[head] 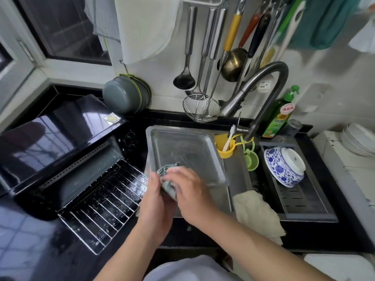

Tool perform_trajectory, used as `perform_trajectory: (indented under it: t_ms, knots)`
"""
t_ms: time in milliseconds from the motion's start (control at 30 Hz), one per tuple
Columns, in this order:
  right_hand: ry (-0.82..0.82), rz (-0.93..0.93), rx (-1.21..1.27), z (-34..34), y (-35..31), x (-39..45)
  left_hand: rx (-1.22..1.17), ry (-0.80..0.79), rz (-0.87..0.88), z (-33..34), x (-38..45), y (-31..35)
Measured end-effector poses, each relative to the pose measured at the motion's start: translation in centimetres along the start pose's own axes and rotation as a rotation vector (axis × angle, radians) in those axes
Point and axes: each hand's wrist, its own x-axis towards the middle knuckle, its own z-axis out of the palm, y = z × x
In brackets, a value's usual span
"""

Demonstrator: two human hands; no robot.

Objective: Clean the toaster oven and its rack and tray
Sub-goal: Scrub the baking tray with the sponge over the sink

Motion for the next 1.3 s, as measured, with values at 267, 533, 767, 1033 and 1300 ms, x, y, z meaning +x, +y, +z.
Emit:
perform_trajectory:
  t_ms: [267, 533, 767, 1033, 1300]
  knots:
    - [0.100, 0.102, -0.119, 0.1, 2.6, 7.3, 0.265, -0.131, 0.142, 0.1, -1.1, -0.2]
    - [0.032, -0.073, -0.270, 0.1, 1.8, 8.3, 0.318, -0.106, 0.173, -0.4, -1.3, 1.6]
    - [0.040, 0.196, -0.543, -2.0, 8.6, 7.5, 0.235, 0.049, 0.273, -1.4, -1.5, 3.7]
    - [0.114, 0.644, 0.023, -4.2, 10.5, 8.9, 0.206, 0.051, 0.213, -1.3, -2.5, 2.7]
    - [0.296, 0.884, 0.047, -1.7, 9.6, -0.2, 0.143, 0.212, 0.285, -0.7, -1.0, 1.9]
